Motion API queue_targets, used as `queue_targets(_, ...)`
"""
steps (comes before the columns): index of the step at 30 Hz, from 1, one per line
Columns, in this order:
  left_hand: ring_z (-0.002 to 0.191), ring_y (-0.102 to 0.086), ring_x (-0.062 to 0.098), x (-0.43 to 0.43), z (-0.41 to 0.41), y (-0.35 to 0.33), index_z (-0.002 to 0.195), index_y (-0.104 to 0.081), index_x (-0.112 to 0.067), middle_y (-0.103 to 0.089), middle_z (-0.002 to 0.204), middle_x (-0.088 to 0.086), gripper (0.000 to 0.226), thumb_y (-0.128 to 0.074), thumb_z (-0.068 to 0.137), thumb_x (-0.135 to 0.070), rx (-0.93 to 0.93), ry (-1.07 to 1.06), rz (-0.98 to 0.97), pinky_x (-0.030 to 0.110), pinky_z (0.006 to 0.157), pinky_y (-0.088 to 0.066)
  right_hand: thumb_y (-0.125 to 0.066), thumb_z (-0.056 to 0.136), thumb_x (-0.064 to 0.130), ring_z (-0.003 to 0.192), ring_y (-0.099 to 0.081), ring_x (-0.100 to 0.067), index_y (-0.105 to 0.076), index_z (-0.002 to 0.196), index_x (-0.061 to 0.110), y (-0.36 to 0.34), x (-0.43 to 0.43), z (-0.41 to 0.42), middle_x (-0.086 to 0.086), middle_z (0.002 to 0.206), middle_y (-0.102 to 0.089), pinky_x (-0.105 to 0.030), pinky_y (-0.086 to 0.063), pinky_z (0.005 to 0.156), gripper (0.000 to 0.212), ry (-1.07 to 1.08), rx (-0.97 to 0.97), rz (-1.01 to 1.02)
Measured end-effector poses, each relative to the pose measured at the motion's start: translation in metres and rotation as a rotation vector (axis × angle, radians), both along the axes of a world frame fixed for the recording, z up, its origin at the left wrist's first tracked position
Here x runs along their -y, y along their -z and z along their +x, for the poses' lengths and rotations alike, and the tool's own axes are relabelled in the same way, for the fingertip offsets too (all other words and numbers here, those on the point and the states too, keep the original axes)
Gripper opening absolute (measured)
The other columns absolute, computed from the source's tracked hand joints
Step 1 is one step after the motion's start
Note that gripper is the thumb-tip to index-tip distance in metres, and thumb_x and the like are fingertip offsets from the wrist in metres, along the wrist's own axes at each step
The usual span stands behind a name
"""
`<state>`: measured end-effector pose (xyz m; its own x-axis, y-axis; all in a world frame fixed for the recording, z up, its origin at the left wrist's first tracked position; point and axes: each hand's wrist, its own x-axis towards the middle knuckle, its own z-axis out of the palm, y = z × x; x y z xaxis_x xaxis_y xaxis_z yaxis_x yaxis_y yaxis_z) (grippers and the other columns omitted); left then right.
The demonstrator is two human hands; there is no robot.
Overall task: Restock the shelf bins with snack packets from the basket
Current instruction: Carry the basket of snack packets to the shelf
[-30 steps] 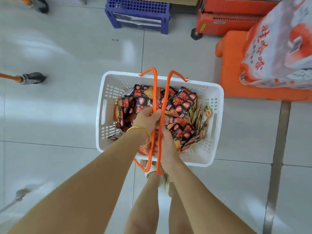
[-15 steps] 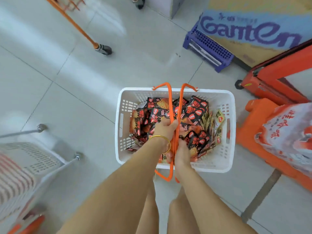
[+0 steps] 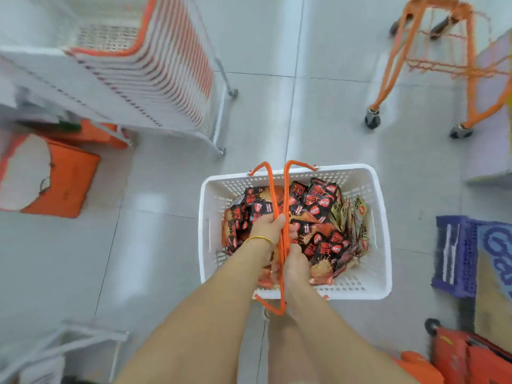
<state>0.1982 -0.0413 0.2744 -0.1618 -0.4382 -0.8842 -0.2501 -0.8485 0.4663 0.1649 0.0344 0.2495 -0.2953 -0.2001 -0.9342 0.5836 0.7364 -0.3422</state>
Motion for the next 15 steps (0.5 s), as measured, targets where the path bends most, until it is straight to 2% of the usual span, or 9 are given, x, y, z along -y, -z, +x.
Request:
queue_targets(1,0.07,-0.066,0.018,0.003,0.018,-0.003,0.091,-0.054,-0.01,-0.066,0.077,0.007,0.016,-0.043,0.1,-0.017,-0.005,-0.081,-0.002,0.035,0.072,-0.056,-0.037,0.094,0.033,0.059,-0.063,-0.028,-0.058,0.062,0.015,-0.005,0.006,0.012,0.001,0.045,-0.061,-0.048,-0.057,0.069,0.043,-0.096,-0.003,-0.006)
queue_targets(2,0.069,-0.066,0.018,0.006,0.036,-0.007,0.091,-0.054,-0.009,-0.067,0.075,0.007,0.016,-0.043,0.1,-0.017,-0.005,-0.163,0.001,0.035,0.071,-0.056,-0.036,0.096,0.029,0.052,-0.062,-0.018,-0.055,0.063,0.015,-0.013,0.012,0.024,0.005,0.04,-0.058,-0.039,-0.057,0.063,0.041,-0.184,-0.02,-0.021)
queue_targets(3,0.068,-0.065,0.019,0.009,0.055,-0.01,0.091,-0.054,-0.008,-0.066,0.074,0.007,0.016,-0.043,0.1,-0.016,-0.009,-0.248,0.004,0.034,0.067,-0.056,-0.035,0.098,0.025,0.044,-0.058,-0.011,-0.052,0.063,0.015,-0.016,0.018,0.036,0.009,0.036,-0.055,-0.031,-0.052,0.056,0.041,-0.282,-0.054,-0.024)
queue_targets(4,0.067,-0.065,0.019,0.012,0.074,-0.014,0.09,-0.054,-0.008,-0.066,0.075,0.009,0.017,-0.044,0.1,-0.016,-0.012,-0.328,0.005,0.032,0.063,-0.057,-0.034,0.099,0.023,0.042,-0.055,-0.01,-0.051,0.062,0.015,-0.024,0.024,0.05,0.01,0.034,-0.053,-0.028,-0.047,0.052,0.041,-0.342,-0.087,-0.016)
queue_targets(7,0.062,-0.065,0.018,0.021,0.134,-0.024,0.088,-0.054,-0.007,-0.065,0.078,0.012,0.018,-0.043,0.1,-0.015,-0.025,-0.512,-0.002,0.026,0.052,-0.056,-0.031,0.098,0.027,0.046,-0.05,-0.021,-0.053,0.055,0.011,-0.034,0.042,0.101,0.001,0.039,-0.053,-0.028,-0.043,0.052,0.051,-0.494,-0.088,-0.019)
queue_targets(11,0.055,-0.064,0.016,0.036,0.223,-0.04,0.086,-0.052,-0.006,-0.064,0.076,0.013,0.018,-0.042,0.1,-0.014,-0.031,-0.714,-0.024,0.025,0.046,-0.055,-0.03,0.092,0.034,0.047,-0.049,-0.025,-0.052,0.039,0.015,-0.046,0.063,0.183,-0.002,0.041,-0.053,-0.039,-0.043,0.062,0.06,-0.671,-0.061,-0.042)
queue_targets(15,0.047,-0.064,0.014,0.055,0.324,-0.056,0.083,-0.051,-0.009,-0.063,0.076,0.014,0.02,-0.042,0.1,-0.014,-0.046,-0.849,-0.045,0.023,0.041,-0.052,-0.029,0.095,0.031,0.045,-0.049,-0.023,-0.052,0.052,0.011,-0.06,0.097,0.276,-0.001,0.041,-0.052,-0.03,-0.043,0.053,0.053,-0.842,-0.107,-0.07)
